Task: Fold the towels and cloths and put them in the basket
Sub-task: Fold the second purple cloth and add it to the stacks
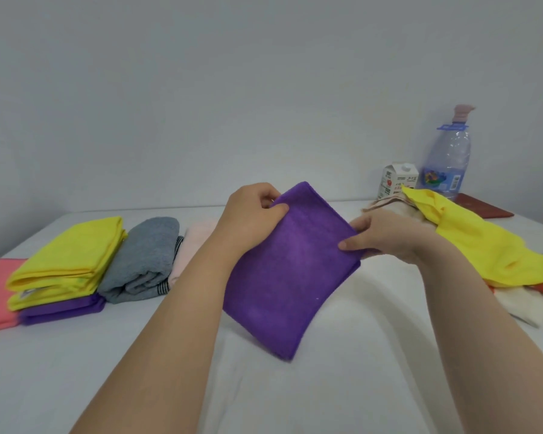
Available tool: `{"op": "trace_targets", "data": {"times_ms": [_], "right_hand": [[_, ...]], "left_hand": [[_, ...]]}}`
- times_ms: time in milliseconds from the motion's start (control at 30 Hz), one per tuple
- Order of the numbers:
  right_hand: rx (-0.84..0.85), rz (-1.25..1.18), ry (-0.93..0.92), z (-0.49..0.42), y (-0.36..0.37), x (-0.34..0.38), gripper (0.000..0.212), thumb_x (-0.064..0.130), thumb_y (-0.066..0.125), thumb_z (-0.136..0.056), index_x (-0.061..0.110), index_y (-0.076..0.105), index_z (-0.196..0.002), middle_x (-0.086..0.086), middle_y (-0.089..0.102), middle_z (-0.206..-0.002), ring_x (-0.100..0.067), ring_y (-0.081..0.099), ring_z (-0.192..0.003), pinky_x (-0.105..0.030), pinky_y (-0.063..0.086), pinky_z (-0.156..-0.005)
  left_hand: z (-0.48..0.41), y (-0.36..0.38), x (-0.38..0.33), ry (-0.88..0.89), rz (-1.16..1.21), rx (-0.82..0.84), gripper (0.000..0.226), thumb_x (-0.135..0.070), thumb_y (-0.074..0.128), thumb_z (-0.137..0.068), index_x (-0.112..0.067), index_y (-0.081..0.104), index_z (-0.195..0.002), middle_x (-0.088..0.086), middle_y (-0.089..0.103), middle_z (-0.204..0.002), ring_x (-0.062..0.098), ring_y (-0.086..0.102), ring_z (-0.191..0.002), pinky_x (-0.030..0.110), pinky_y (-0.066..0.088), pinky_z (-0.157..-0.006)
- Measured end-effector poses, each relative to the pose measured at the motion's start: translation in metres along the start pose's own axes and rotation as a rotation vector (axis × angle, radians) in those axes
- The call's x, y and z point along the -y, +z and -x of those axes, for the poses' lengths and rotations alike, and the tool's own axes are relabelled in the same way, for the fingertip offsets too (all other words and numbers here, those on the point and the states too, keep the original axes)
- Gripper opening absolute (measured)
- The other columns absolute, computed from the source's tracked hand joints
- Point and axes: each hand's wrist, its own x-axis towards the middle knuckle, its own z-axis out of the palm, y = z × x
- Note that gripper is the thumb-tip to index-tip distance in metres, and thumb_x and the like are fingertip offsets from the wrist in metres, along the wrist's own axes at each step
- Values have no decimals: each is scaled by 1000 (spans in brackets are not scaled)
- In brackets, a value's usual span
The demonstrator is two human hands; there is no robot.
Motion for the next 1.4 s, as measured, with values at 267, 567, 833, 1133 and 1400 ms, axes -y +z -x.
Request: {"op": "trace_targets", "data": {"times_ms": [267,567,833,1133,1400], "right_hand": [[-141,-845,-120,-1,2,6,10,10,65,-84,2,62,-88,-5,64,-69,-13,62,-58,-21,54,-54],[-302,-224,87,-35,52,-34,39,21,78,-76,16,42,-61,-1,36,-52,-14,32,-44,-22,26,-43],[18,-351,266,-32,50,-44,33,38,74,-78,9,58,-80,-6,48,-68,-12,39,-46,-20,31,-38],[0,-462,290,-37,45,-42,11,13,66,-87,6,57,-88,-8,53,-70,-6,45,-36,-16,33,-33],[118,-629,303,-30,50,-37,10,-2,58,-89,3,59,-99,-3,67,-58,-7,64,-46,-13,47,-39]], "left_hand": [[-5,-4,5,-371,568,100,13,-9,57,-91,-11,62,-79,2,57,-69,10,51,-56,18,43,-48],[4,34,70,-414,-99,137,14,-3,59,-78,-14,66,-75,3,59,-59,19,54,-58,22,39,-53],[2,41,83,-535,108,95,21,2,50,-86,-16,57,-76,2,60,-41,11,53,-35,17,43,-41],[-1,39,78,-597,452,25,22,11,47,-88,-6,56,-78,10,59,-77,13,63,-40,16,51,-42],[-1,42,80,-631,497,40,18,9,45,-89,-2,55,-98,13,55,-97,19,66,-46,24,56,-56]]}}
